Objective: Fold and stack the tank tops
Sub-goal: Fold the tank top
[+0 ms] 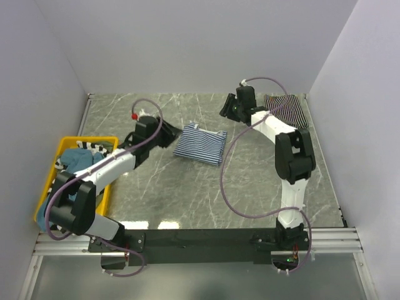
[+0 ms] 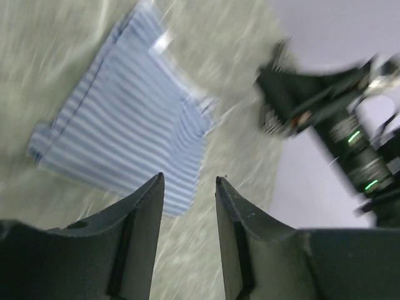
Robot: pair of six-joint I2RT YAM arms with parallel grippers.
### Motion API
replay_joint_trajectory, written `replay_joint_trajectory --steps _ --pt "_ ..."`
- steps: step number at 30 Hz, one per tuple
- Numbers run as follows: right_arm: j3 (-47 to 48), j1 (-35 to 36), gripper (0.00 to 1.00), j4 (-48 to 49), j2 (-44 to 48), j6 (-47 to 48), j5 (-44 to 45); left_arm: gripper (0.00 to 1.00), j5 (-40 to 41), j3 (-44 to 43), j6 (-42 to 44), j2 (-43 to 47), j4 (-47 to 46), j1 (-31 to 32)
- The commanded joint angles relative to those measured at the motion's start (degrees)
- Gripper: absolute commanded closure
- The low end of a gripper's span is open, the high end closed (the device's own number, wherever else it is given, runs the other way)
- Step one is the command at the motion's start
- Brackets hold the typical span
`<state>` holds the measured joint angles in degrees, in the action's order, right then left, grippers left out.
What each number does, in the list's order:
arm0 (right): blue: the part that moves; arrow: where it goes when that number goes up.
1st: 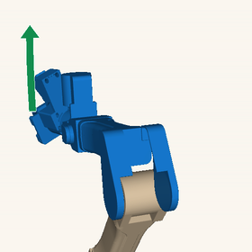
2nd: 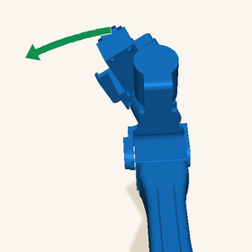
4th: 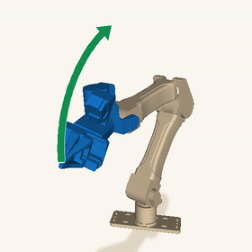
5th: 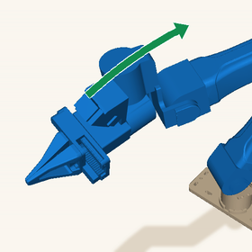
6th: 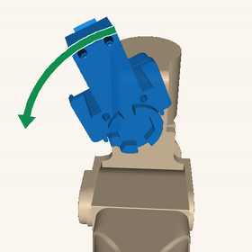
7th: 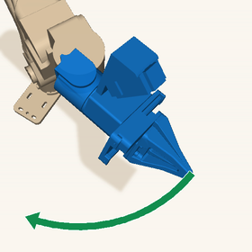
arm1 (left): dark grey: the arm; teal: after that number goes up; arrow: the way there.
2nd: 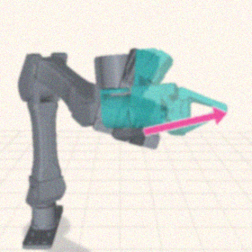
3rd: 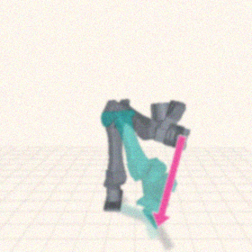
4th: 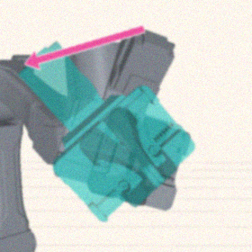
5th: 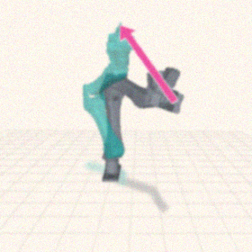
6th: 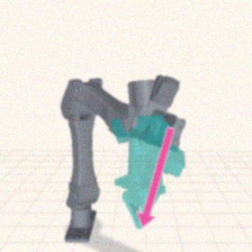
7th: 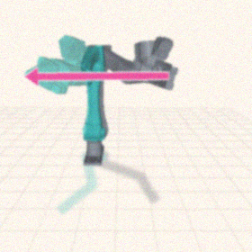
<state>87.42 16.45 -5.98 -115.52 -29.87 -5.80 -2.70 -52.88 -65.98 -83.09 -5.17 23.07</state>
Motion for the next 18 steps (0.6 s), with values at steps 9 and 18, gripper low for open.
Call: replay_joint_trajectory --steps 9,18 --pt "4.79 3.94 0.51 -10.99 -8.84 4.91 7.56 0.6 2.52 11.93 -4.25 0.47 0.42 5.32" --pt "-16.53 7.37 0.55 -7.48 5.1 -0.34 6.51 0.59 3.58 8.5 -1.62 -4.62 2.88 3.13"
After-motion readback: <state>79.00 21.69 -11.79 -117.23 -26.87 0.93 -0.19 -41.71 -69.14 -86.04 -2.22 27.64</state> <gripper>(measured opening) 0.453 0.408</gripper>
